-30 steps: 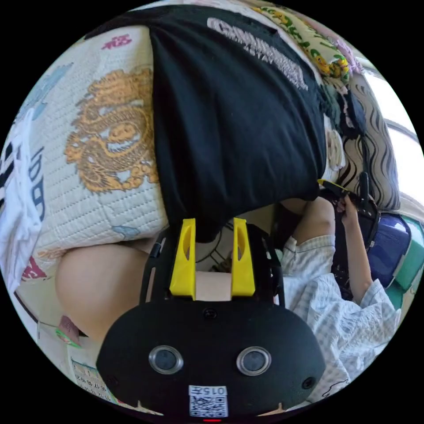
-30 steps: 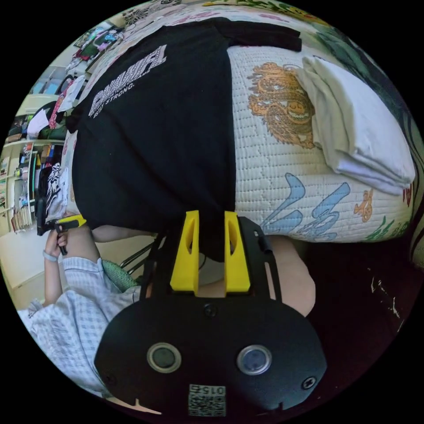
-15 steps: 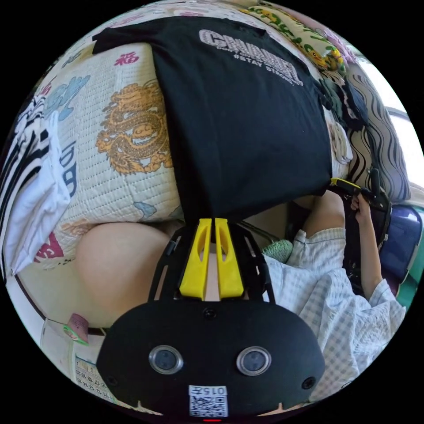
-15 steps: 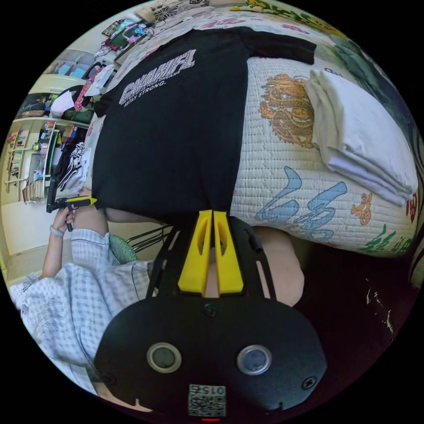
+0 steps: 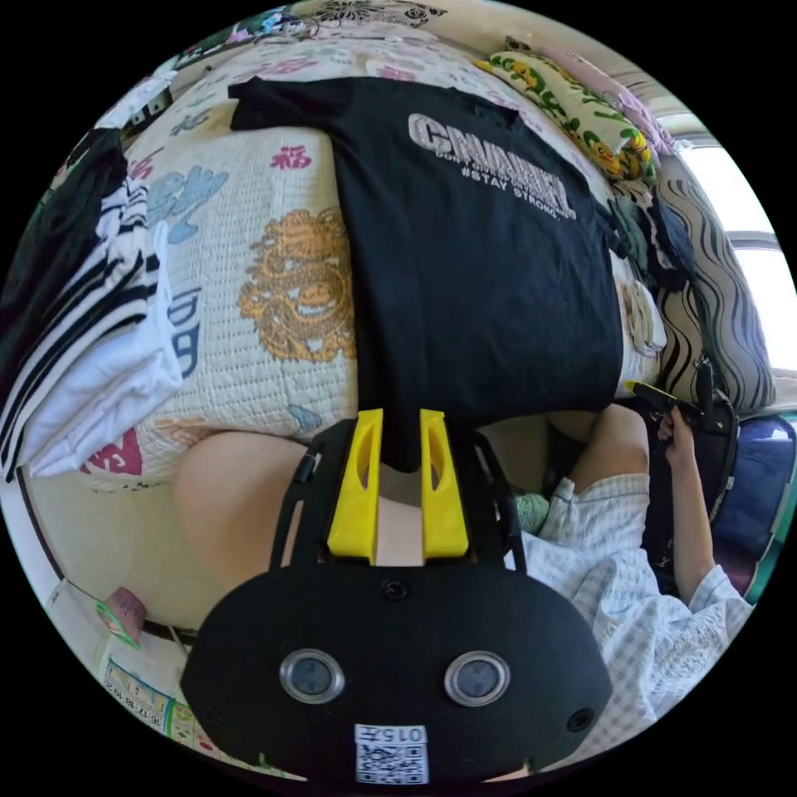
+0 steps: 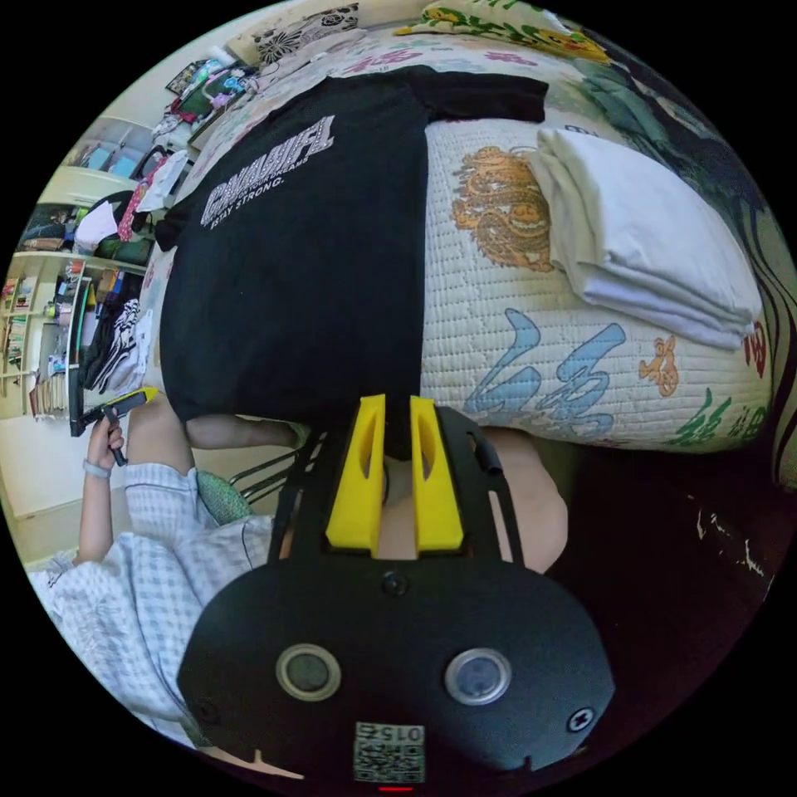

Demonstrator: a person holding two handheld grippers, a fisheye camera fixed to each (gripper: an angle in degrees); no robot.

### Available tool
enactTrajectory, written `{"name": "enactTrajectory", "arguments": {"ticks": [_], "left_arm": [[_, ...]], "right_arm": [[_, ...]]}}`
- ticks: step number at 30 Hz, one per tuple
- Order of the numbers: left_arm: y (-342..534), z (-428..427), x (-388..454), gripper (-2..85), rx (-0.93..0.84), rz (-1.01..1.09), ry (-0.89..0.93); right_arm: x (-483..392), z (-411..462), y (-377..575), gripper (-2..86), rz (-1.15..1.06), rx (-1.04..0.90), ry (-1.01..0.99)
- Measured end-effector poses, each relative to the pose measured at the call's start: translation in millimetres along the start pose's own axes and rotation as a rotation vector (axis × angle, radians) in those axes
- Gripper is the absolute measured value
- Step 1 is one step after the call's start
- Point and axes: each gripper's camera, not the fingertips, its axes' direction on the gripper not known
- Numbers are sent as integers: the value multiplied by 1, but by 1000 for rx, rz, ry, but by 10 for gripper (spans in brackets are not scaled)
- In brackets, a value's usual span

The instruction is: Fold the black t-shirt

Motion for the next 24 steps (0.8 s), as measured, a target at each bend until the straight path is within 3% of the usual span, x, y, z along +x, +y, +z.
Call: {"name": "enactTrajectory", "arguments": {"ticks": [6, 12, 17, 24], "left_arm": [[-25, -35, 84, 73, 75, 123, -98], [-46, -27, 144, 70, 33, 182, -281], [-58, -48, 178, 72, 39, 240, -374], [-107, -99, 198, 99, -109, 253, -278]], "right_arm": [[-42, -2, 1, 2, -136, 109, 180], [-53, 41, -11, -4, -153, -13, 125], [-46, 44, 4, -5, -163, 87, 217], [-3, 32, 7, -6, -176, 83, 52]]}}
